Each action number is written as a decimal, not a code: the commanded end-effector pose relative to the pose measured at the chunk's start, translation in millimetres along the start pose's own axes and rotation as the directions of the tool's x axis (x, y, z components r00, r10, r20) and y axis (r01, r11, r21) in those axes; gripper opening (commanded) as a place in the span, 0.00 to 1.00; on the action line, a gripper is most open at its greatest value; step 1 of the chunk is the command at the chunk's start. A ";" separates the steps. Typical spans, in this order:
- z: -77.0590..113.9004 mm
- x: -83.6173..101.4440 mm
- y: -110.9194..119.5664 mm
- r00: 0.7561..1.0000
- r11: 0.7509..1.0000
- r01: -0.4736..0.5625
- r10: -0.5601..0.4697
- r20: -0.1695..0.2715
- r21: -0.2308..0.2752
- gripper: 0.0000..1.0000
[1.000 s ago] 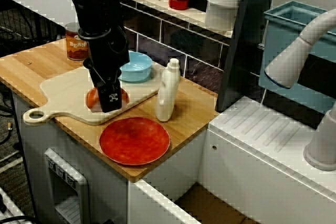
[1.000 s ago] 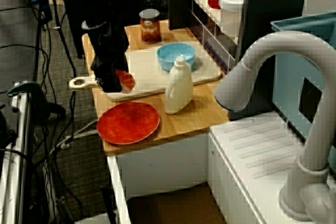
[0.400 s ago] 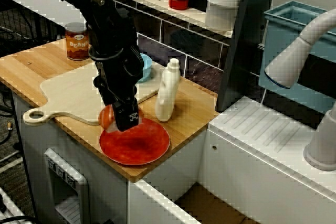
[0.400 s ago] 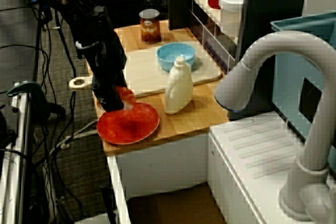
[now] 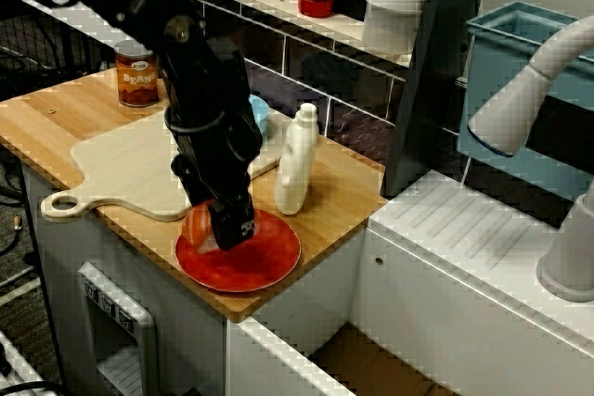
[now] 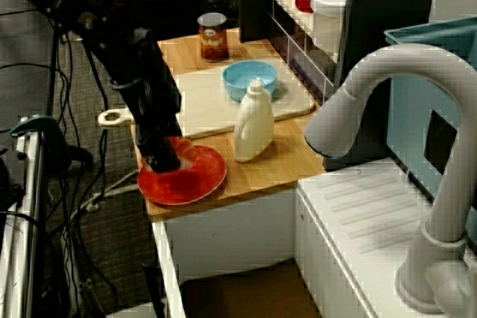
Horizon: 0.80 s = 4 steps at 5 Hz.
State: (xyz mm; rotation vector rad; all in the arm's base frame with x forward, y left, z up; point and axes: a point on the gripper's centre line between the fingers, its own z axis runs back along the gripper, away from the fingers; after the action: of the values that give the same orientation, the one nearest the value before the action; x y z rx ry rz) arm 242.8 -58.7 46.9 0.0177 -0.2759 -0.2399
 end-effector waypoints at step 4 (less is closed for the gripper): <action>19.2 22.9 31.8 0.983 0.984 -0.175 0.172 -0.061 -0.040 1.00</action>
State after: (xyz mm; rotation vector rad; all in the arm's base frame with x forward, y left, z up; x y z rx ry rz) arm 252.3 -34.8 60.9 -0.0424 -0.1661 -0.0672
